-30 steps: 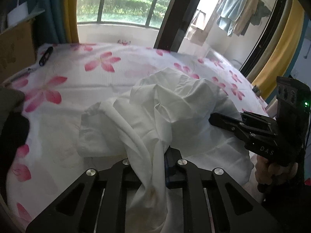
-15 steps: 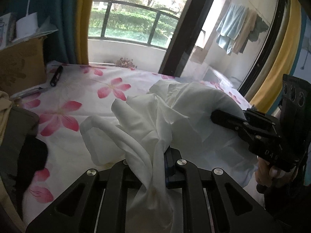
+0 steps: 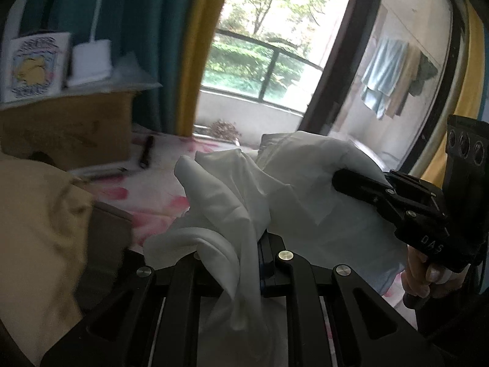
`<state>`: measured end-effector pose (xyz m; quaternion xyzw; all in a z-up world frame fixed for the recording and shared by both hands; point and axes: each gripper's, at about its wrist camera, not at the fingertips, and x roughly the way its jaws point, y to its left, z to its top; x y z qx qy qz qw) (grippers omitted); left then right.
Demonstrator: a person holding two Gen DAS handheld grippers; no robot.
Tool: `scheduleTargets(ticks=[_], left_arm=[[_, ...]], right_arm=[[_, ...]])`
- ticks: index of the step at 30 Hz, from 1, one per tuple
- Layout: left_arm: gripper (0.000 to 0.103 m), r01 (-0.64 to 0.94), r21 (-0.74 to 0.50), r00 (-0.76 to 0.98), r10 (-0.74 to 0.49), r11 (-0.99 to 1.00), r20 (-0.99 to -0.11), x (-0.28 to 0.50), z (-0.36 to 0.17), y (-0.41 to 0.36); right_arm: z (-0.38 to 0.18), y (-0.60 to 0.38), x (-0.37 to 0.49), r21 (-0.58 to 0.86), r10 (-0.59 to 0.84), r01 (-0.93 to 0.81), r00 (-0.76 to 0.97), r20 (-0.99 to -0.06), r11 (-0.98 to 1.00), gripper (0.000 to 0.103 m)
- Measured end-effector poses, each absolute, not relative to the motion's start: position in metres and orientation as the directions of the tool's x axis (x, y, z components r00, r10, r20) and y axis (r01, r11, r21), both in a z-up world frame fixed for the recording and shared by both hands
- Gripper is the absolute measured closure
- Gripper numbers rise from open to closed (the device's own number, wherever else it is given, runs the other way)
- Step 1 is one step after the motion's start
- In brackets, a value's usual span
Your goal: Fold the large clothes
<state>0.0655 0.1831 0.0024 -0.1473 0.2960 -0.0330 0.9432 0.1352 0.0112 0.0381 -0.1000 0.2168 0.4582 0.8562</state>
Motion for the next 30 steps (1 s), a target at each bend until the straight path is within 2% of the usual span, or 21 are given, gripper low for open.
scheduleTargets(ticks=[5,12,14,15,16,17,19,21,26,30], left_arm=[[0.089,-0.036,-0.324,0.818,-0.158,0.945,-0.552,0.068,0.002,0.194],[0.087,0.001,-0.399,0.743,-0.268,0.917,-0.614,0.097,-0.038,0.166],[0.086,0.0,-0.394,0.709,-0.278,0.919,-0.649,0.107,-0.053,0.148],[0.083,-0.008,-0.385,0.699,-0.27,0.923,-0.662,0.11,-0.057,0.141],[0.075,-0.016,-0.376,0.694,-0.261,0.926,-0.671,0.11,-0.06,0.136],[0.071,-0.024,-0.365,0.691,-0.248,0.931,-0.679,0.11,-0.063,0.131],[0.056,-0.051,-0.348,0.682,-0.223,0.936,-0.697,0.108,-0.065,0.126],[0.046,-0.073,-0.354,0.676,-0.214,0.932,-0.705,0.103,-0.068,0.127],[0.036,-0.133,-0.345,0.673,-0.171,0.929,-0.72,0.084,-0.072,0.132],[0.033,-0.163,-0.386,0.654,-0.194,0.908,-0.732,0.086,-0.088,0.135]], right_arm=[[0.036,0.021,0.147,0.019,0.726,-0.824,0.487,-0.486,0.566,0.087],[-0.017,-0.026,0.187,0.074,0.601,-0.738,0.482,-0.637,0.671,0.087],[-0.026,-0.038,0.191,0.087,0.576,-0.715,0.479,-0.663,0.694,0.082],[-0.032,-0.044,0.194,0.084,0.557,-0.703,0.477,-0.68,0.706,0.079],[-0.039,-0.051,0.197,0.079,0.533,-0.687,0.481,-0.696,0.723,0.075],[-0.045,-0.056,0.201,0.085,0.517,-0.671,0.478,-0.709,0.737,0.07],[-0.056,-0.07,0.209,0.137,0.521,-0.65,0.446,-0.728,0.748,0.059],[-0.06,-0.082,0.213,0.188,0.546,-0.639,0.424,-0.723,0.745,0.052],[-0.06,-0.103,0.212,0.282,0.61,-0.643,0.369,-0.701,0.712,0.039],[-0.075,-0.102,0.21,0.361,0.645,-0.627,0.306,-0.7,0.69,0.038]])
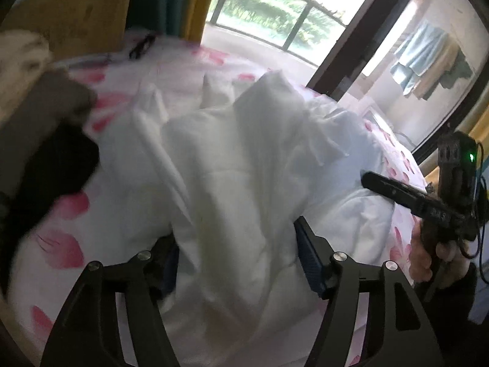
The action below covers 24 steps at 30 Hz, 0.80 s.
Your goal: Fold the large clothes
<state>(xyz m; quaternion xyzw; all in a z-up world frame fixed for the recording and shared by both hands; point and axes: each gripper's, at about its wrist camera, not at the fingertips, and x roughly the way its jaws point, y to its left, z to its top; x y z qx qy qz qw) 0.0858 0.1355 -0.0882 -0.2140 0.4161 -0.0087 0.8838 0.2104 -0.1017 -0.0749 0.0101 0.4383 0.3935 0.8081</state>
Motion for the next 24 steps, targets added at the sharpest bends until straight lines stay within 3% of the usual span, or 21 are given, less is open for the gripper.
scheduleTargets(ticks=[4,5,6,7,9,18,24], left_arm=[[0.035,-0.118,-0.406,0.671,-0.228,0.906,-0.705,0.089,-0.09,0.132],[0.04,-0.106,-0.411,0.673,-0.239,0.905,-0.7,0.09,-0.09,0.132],[0.065,-0.094,-0.415,0.674,-0.248,0.905,-0.695,0.091,-0.091,0.132],[0.08,-0.079,-0.435,0.674,-0.274,0.897,-0.686,0.094,-0.091,0.135],[0.087,-0.077,-0.438,0.682,-0.273,0.896,-0.679,0.095,-0.089,0.138],[0.088,-0.097,-0.321,0.741,-0.148,0.942,-0.655,0.093,-0.052,0.18],[0.086,-0.153,-0.282,0.7,-0.098,0.947,-0.708,0.09,-0.056,0.217]], right_arm=[[-0.093,-0.091,0.199,0.443,0.69,-0.623,0.225,-0.688,0.645,0.04],[-0.092,-0.087,0.193,0.42,0.686,-0.632,0.253,-0.683,0.651,0.059],[-0.093,-0.082,0.19,0.428,0.69,-0.634,0.24,-0.683,0.644,0.062],[-0.092,-0.081,0.188,0.443,0.701,-0.632,0.234,-0.674,0.636,0.072],[-0.092,-0.075,0.186,0.477,0.724,-0.625,0.217,-0.654,0.619,0.08],[-0.087,-0.02,0.174,0.565,0.774,-0.59,0.175,-0.608,0.577,0.083],[-0.089,0.01,0.173,0.558,0.756,-0.55,0.235,-0.611,0.622,0.082]])
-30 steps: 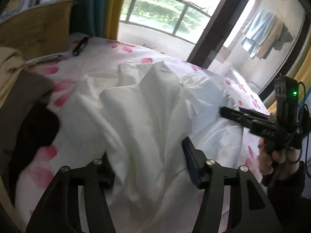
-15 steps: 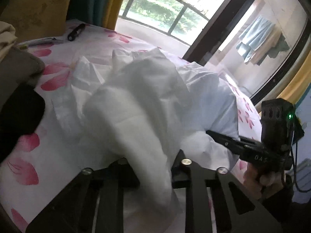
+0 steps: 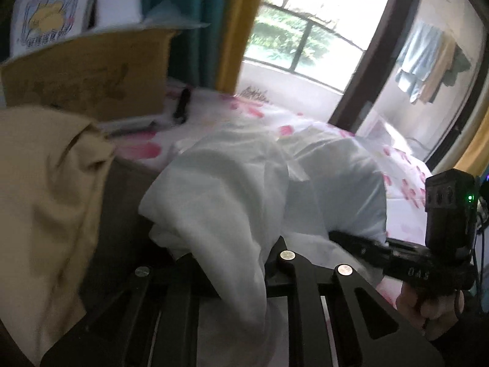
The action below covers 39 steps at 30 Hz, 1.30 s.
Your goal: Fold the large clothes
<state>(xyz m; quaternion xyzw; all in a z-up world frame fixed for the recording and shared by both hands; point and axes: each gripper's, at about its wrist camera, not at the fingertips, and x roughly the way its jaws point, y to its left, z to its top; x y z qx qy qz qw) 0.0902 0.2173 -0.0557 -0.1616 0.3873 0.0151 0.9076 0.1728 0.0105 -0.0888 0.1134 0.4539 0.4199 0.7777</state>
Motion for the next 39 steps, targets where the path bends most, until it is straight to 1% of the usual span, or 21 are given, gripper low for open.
scheduleTargets(ticks=[2,3,5,8,14,18,21,23,25,28,30,33,34,39], left_arm=[[0.08,-0.16,-0.29,0.678,-0.108,0.944,-0.727,0.091,-0.063,0.224],[0.075,-0.161,-0.291,0.674,-0.111,0.943,-0.731,0.089,-0.066,0.225],[0.072,-0.156,-0.29,0.676,-0.112,0.944,-0.728,0.085,-0.068,0.224],[0.065,-0.163,-0.266,0.68,-0.087,0.95,-0.728,0.079,-0.066,0.219],[0.063,-0.198,-0.178,0.721,0.02,0.964,-0.693,0.066,-0.038,0.213],[0.063,-0.192,-0.142,0.727,0.043,0.971,-0.686,0.072,-0.031,0.213],[0.063,-0.203,-0.129,0.71,0.055,0.971,-0.702,0.082,-0.037,0.216],[0.063,-0.229,-0.105,0.678,0.081,0.968,-0.73,0.089,-0.047,0.22],[0.063,-0.248,-0.086,0.653,0.101,0.965,-0.751,0.093,-0.06,0.225],[0.063,-0.234,-0.044,0.654,0.124,0.971,-0.747,0.092,-0.061,0.22],[0.063,-0.23,-0.043,0.654,0.121,0.972,-0.747,0.091,-0.061,0.22],[0.063,-0.237,-0.047,0.653,0.123,0.97,-0.748,0.085,-0.059,0.221],[0.063,-0.241,-0.049,0.653,0.124,0.969,-0.748,0.082,-0.058,0.221],[0.063,-0.257,-0.055,0.665,0.136,0.965,-0.735,0.068,-0.049,0.216]], right_arm=[[-0.09,0.012,0.176,0.525,0.725,-0.534,0.278,-0.631,0.662,0.074],[-0.09,0.01,0.178,0.509,0.707,-0.526,0.293,-0.644,0.681,0.067],[-0.088,0.005,0.181,0.484,0.683,-0.518,0.313,-0.659,0.705,0.054],[-0.078,-0.01,0.183,0.443,0.646,-0.506,0.354,-0.676,0.74,0.044],[-0.04,-0.028,0.182,0.298,0.561,-0.515,0.49,-0.667,0.804,0.044],[-0.027,-0.019,0.189,0.211,0.542,-0.559,0.531,-0.651,0.802,0.044],[-0.023,-0.014,0.199,0.214,0.556,-0.572,0.531,-0.639,0.792,0.044],[-0.026,-0.013,0.204,0.204,0.55,-0.572,0.535,-0.641,0.795,0.044],[-0.04,-0.008,0.212,0.176,0.521,-0.575,0.516,-0.68,0.799,0.044],[-0.061,-0.009,0.219,0.173,0.504,-0.569,0.498,-0.706,0.804,0.043],[-0.068,-0.012,0.219,0.172,0.496,-0.558,0.504,-0.707,0.812,0.043],[-0.064,-0.017,0.217,0.164,0.485,-0.543,0.525,-0.699,0.824,0.043],[-0.061,-0.02,0.215,0.166,0.482,-0.533,0.534,-0.695,0.83,0.041],[-0.049,-0.038,0.205,0.21,0.476,-0.479,0.545,-0.69,0.852,0.04]])
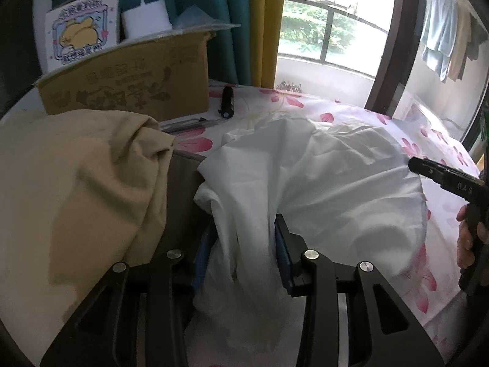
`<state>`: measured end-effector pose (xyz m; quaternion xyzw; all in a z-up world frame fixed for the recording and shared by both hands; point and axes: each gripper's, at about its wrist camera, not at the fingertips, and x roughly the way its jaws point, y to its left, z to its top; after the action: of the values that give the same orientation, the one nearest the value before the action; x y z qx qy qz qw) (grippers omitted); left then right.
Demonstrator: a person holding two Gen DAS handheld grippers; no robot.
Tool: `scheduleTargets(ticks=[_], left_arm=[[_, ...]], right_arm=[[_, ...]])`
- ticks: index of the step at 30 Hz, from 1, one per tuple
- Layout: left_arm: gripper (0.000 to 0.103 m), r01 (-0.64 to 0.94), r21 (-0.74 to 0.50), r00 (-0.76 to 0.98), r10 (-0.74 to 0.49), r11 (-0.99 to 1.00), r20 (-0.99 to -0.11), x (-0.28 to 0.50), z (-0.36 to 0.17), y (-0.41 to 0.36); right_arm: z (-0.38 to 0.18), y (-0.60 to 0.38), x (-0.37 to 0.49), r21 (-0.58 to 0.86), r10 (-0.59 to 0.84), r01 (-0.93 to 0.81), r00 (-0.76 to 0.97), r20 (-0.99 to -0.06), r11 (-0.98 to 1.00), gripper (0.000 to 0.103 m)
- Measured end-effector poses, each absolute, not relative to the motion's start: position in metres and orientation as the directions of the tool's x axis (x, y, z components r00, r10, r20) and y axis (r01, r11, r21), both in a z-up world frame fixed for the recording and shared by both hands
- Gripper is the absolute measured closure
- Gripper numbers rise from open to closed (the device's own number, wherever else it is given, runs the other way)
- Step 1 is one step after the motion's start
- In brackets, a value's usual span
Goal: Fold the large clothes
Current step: 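Open both grippers and release the white bundle beside the beige cloth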
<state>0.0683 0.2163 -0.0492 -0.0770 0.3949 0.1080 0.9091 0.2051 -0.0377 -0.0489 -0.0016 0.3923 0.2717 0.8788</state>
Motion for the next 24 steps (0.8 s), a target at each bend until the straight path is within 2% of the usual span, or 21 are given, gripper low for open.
scheduleTargets(ticks=[6,11,17,24], left_arm=[[0.063,-0.259,-0.08,0.689,0.126,0.963,-0.714,0.052,-0.038,0.21],[0.063,-0.257,-0.114,0.661,0.089,0.96,-0.745,0.045,-0.051,0.207],[0.063,-0.284,-0.095,0.623,0.108,0.954,-0.774,0.037,-0.064,0.21],[0.063,-0.303,-0.071,0.67,0.16,0.95,-0.725,0.017,-0.045,0.205]], right_arm=[[-0.047,-0.044,0.178,0.211,0.496,-0.513,0.516,-0.698,0.832,0.04],[-0.058,-0.045,0.164,0.221,0.507,-0.538,0.469,-0.723,0.813,0.04],[-0.071,-0.058,0.159,0.26,0.506,-0.512,0.427,-0.75,0.818,0.04],[-0.067,-0.074,0.151,0.257,0.491,-0.489,0.442,-0.751,0.834,0.04]])
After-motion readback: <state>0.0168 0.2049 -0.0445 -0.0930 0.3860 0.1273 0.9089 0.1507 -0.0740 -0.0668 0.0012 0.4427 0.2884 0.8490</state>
